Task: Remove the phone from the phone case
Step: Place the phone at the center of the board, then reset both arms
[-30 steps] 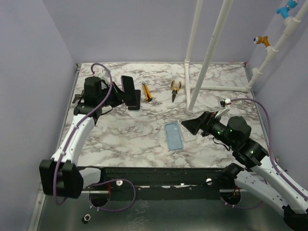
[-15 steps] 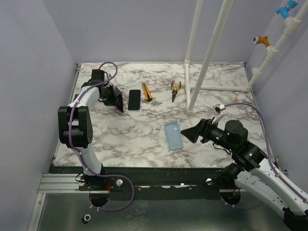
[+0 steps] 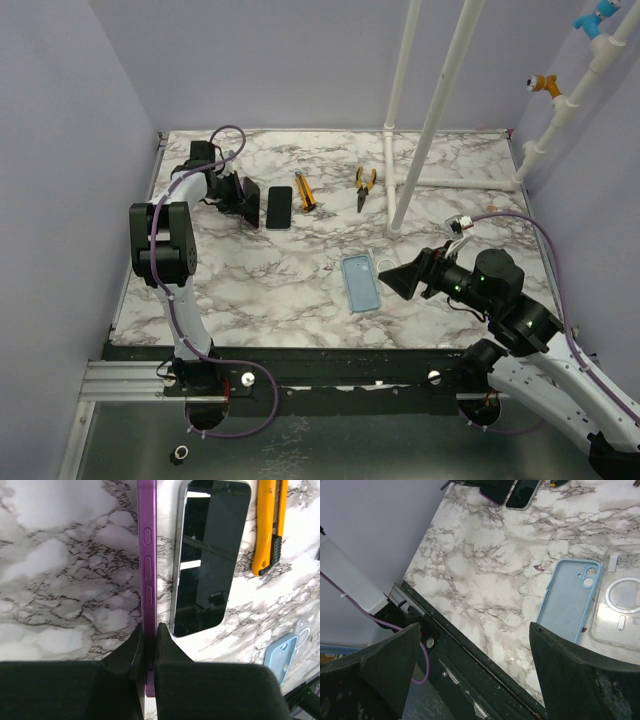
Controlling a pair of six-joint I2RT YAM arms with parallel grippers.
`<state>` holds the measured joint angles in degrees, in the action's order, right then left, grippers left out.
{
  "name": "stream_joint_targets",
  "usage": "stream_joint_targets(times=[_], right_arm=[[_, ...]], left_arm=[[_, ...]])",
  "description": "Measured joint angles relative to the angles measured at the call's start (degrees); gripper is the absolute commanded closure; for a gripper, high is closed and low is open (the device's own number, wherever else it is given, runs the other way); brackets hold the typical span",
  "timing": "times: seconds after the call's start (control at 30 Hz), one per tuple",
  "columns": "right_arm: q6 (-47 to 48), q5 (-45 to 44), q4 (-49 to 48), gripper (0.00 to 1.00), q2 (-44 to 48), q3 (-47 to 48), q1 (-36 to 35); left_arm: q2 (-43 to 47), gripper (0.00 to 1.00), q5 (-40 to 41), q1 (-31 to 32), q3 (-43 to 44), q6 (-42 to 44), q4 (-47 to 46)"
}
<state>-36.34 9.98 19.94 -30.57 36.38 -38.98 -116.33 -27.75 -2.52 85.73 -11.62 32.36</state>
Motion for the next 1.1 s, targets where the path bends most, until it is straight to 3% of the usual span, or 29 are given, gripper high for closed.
stream_joint_targets(times=[0.17, 0.23, 0.37, 0.63, 0.9, 1.1], right_arm=[[0.00, 0.00, 0.90, 0.08, 0.57, 0.00, 0.00], [0.00, 0.00, 1.05, 0.08, 0.61, 0.00, 0.00], [0.11, -0.02, 1.60, 0.08, 0.42, 0.00, 0.00], [0.37, -0.04, 3.02, 0.07, -0.07, 0.09, 0.00], [0.15, -1.07, 3.98, 0.06, 0.98, 0.11, 0.00], [-0.09, -4.70, 5.20, 0.06, 1.75, 0.11, 0.00]], left_arm=[[-2.27, 0.99, -3.56, -0.11, 1.51, 0.57, -0.46], [-2.99, 0.83, -4.85, -0.15, 1.99, 0.57, -0.79], [-3.50, 0.63, -5.14, -0.15, 2.01, 0.87, -1.33], [-4.17, 0.42, -0.24, -0.85, 1.90, 0.26, -0.98], [1.22, 0.31, 14.16, -2.16, -1.64, -3.87, -2.40], [14.03, 0.25, 26.43, -1.46, -7.82, -10.80, -4.26]])
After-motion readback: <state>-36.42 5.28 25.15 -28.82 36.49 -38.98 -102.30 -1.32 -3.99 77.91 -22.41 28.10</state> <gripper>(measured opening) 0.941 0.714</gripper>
